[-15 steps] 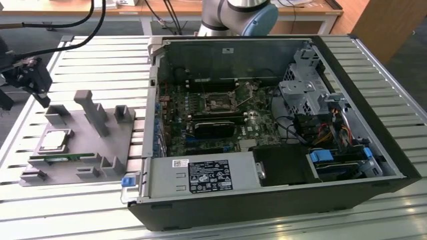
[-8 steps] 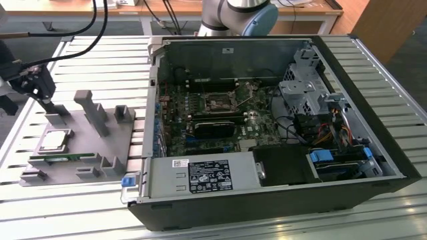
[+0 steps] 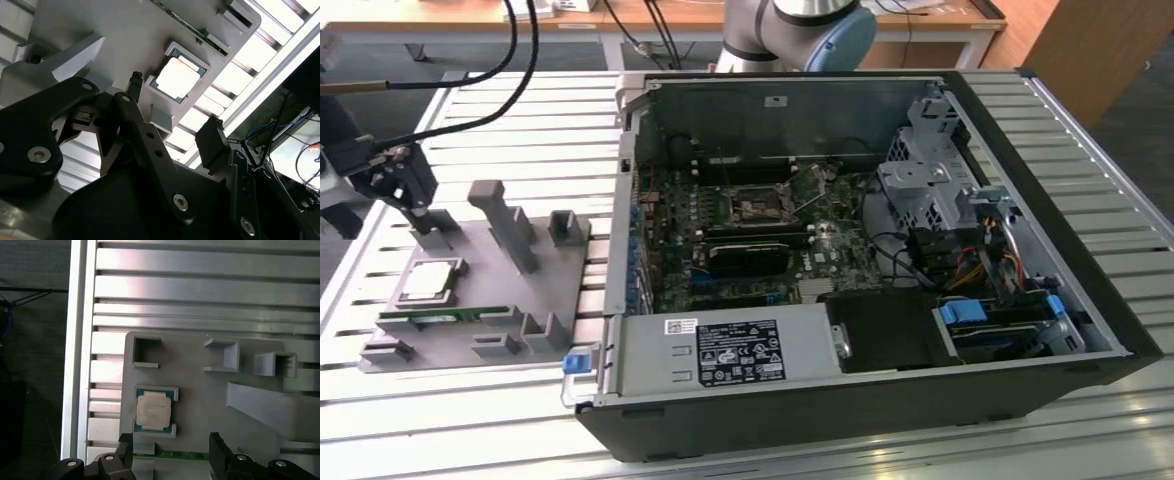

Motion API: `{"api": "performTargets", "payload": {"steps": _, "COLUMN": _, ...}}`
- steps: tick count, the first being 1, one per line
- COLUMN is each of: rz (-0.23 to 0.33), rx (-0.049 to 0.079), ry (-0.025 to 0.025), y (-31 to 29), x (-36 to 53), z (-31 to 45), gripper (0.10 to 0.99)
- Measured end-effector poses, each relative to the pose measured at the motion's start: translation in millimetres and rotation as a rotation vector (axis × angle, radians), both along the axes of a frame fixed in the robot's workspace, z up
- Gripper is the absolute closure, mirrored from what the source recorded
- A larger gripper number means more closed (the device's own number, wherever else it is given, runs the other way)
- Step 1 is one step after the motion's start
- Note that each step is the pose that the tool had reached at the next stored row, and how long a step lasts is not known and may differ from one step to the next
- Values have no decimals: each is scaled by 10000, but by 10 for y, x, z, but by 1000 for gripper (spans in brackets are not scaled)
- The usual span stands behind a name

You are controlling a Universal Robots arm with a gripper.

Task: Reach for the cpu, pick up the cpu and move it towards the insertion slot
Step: 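Pick up the cpu and move it towards the insertion slot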

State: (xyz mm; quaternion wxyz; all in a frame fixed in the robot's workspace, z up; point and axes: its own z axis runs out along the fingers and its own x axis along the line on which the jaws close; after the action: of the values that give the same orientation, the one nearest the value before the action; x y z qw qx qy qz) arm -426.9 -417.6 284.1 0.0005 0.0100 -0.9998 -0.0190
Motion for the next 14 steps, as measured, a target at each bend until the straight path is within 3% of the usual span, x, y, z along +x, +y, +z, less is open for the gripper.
{"api": "performTargets", "payload": {"steps": 10, "rz": 4, "rx": 1, "ry": -1, "y": -10, "x": -9, "z": -182, "gripper": 369}}
{"api": "performTargets", "payload": {"steps": 13, "rz": 2, "rx": 0, "ry": 0, "y": -9, "x": -27, "z": -236, "gripper": 251}}
{"api": "performTargets", "payload": {"steps": 14, "rz": 2, "rx": 0, "ry": 0, "y": -9, "x": -33, "z": -254, "gripper": 251}}
